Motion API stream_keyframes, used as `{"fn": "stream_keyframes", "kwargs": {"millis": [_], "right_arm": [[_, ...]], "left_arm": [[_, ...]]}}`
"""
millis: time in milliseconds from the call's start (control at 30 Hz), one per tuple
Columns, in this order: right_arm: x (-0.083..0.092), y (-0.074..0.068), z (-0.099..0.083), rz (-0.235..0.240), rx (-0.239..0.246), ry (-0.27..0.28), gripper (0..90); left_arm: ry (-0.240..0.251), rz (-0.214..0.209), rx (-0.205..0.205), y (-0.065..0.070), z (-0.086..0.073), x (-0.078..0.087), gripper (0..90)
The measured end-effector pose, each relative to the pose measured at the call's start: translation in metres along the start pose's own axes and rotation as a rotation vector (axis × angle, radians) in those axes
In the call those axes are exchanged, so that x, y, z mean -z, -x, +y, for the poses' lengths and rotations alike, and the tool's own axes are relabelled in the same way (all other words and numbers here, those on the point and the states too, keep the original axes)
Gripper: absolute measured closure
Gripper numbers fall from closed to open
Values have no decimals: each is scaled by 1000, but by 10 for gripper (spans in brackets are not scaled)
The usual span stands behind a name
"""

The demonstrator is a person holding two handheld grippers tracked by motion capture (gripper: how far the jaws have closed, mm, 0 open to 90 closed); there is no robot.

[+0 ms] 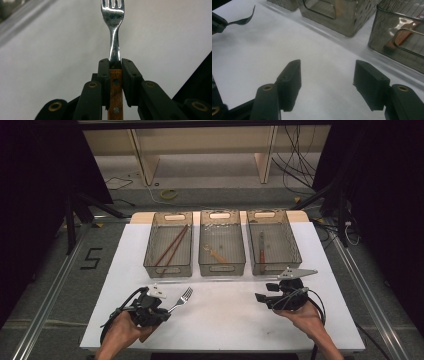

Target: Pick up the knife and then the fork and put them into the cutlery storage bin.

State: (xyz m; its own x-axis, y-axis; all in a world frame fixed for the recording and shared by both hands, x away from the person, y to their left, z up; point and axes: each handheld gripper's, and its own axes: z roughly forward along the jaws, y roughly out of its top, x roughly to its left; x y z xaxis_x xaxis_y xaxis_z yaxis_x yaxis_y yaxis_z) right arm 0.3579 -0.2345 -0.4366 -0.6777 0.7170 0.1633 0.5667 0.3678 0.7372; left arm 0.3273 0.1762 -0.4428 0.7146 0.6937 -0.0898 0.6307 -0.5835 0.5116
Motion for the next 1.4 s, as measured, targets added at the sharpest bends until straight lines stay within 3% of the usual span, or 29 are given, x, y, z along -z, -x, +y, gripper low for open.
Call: {"fn": "stream_keyframes", "kwargs": {"millis": [300, 767, 1067, 1400], "right_arm": [[3, 0, -2, -1, 2, 12, 394], [7, -3, -6, -2, 6, 52, 393], [5, -5, -9, 3, 11, 54, 392], [7, -7, -12, 9, 18, 71, 392]], "left_arm": [[70, -28, -25, -2, 41, -3, 775], [204, -88, -6, -4, 92, -10, 774], [267, -132, -23, 5, 132, -16, 774], [310, -151, -43, 19, 179, -28, 775]]}}
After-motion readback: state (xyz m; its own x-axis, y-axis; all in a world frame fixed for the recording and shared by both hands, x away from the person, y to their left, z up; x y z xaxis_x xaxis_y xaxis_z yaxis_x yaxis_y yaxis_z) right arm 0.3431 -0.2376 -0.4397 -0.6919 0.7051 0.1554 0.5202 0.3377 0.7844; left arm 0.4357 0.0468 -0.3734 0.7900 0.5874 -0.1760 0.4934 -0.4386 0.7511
